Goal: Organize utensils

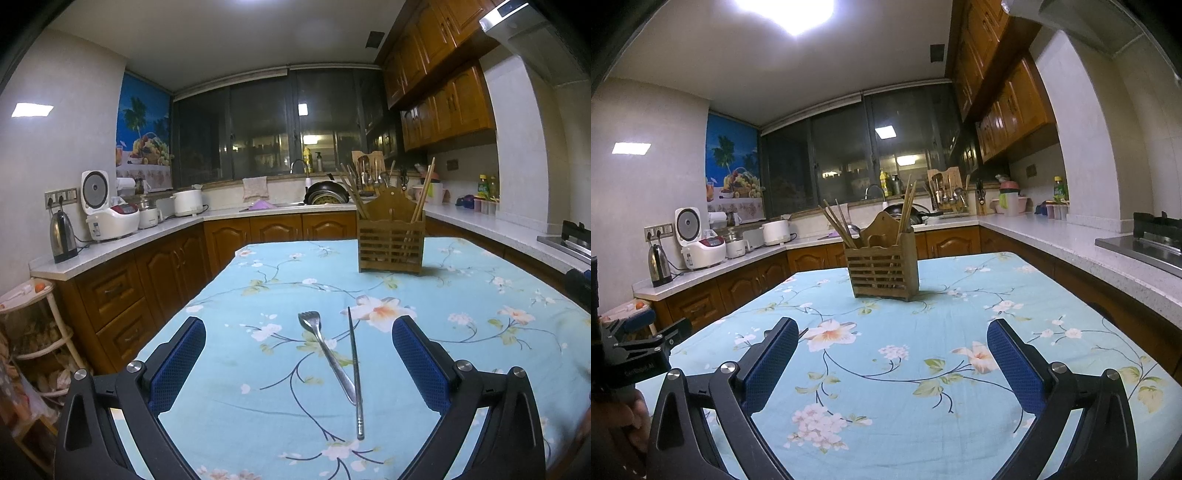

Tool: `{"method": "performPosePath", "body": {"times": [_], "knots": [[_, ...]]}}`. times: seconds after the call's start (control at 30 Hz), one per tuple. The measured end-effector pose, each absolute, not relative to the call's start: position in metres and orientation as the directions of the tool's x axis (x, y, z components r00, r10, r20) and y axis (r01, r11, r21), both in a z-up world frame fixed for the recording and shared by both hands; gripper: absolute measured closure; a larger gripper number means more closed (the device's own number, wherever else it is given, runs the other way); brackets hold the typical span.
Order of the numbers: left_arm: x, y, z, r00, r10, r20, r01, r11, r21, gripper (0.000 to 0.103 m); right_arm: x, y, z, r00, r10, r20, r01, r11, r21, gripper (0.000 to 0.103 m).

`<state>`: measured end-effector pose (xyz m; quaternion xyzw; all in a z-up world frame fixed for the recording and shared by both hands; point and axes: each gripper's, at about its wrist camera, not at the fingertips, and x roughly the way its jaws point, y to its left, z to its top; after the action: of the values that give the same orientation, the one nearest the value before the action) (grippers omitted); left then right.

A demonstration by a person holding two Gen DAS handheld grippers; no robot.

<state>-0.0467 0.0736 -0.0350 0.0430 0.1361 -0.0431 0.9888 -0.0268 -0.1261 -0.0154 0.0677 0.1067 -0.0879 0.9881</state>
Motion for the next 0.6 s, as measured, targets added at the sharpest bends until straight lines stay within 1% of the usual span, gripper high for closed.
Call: {"method": "performPosePath", "body": {"times": [0.6], "knots": [[-0.0425, 0.0727, -0.0378, 0.955, -0.082, -0.286, 0.105, 0.992, 0.068, 0.001, -0.0263, -0.1259, -0.015, 0.961, -0.16, -0.224, 0.189, 0.975, 0.117, 0.0]]}}
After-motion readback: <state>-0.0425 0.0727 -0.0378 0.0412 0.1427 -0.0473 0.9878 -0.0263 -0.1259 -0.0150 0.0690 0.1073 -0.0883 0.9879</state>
